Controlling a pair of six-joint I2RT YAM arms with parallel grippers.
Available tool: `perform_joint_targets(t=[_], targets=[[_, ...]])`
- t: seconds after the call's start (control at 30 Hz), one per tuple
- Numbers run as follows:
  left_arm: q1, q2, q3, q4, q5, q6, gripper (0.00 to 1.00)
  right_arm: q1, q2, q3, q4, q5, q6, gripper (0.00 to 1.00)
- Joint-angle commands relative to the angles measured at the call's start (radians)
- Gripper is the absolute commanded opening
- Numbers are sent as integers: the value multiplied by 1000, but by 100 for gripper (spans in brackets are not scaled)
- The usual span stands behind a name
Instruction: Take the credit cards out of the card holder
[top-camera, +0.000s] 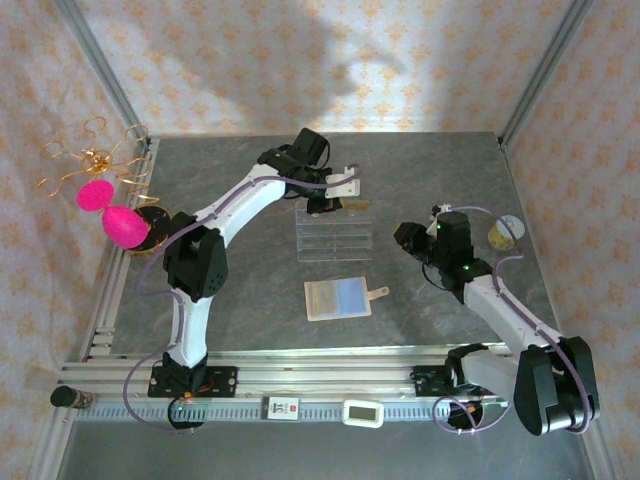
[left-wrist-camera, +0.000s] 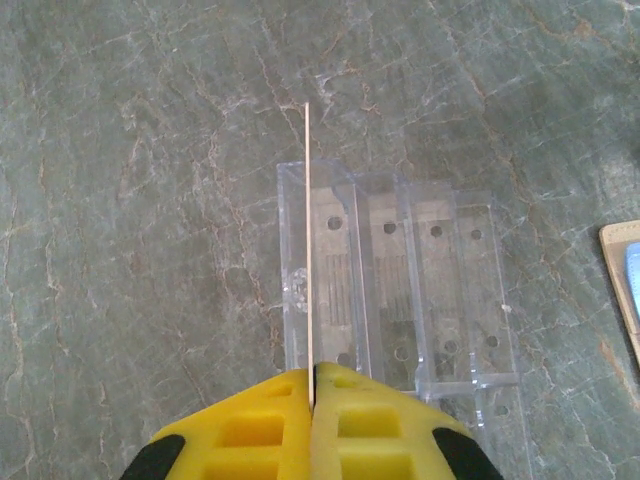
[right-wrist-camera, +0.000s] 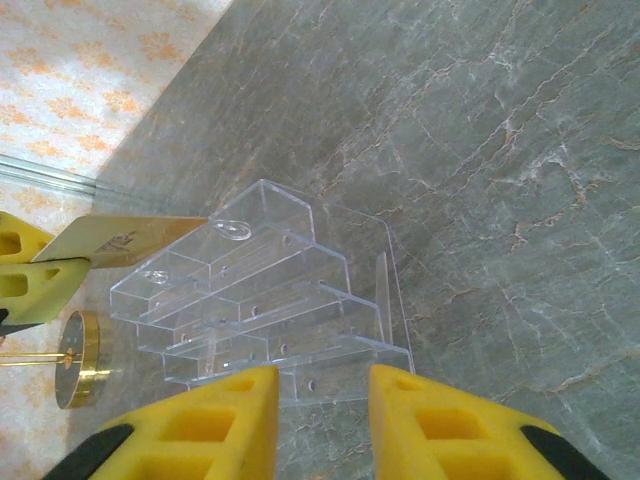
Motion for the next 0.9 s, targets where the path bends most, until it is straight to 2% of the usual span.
perform_joint_targets(t=[0.0, 0.13, 0.47, 0.87], targets=[[-1, 32, 25, 14, 52, 21, 0, -5, 2, 32, -13, 25, -26, 28], [-2, 57, 47, 18, 74, 12, 0, -8, 3, 28, -12, 27, -30, 28], [-2, 86, 34, 45, 48, -3, 0, -16, 10, 32, -12, 23, -38, 28], [-4, 60, -3, 93, 20, -64, 2, -16, 11, 28, 1, 10, -34, 28]])
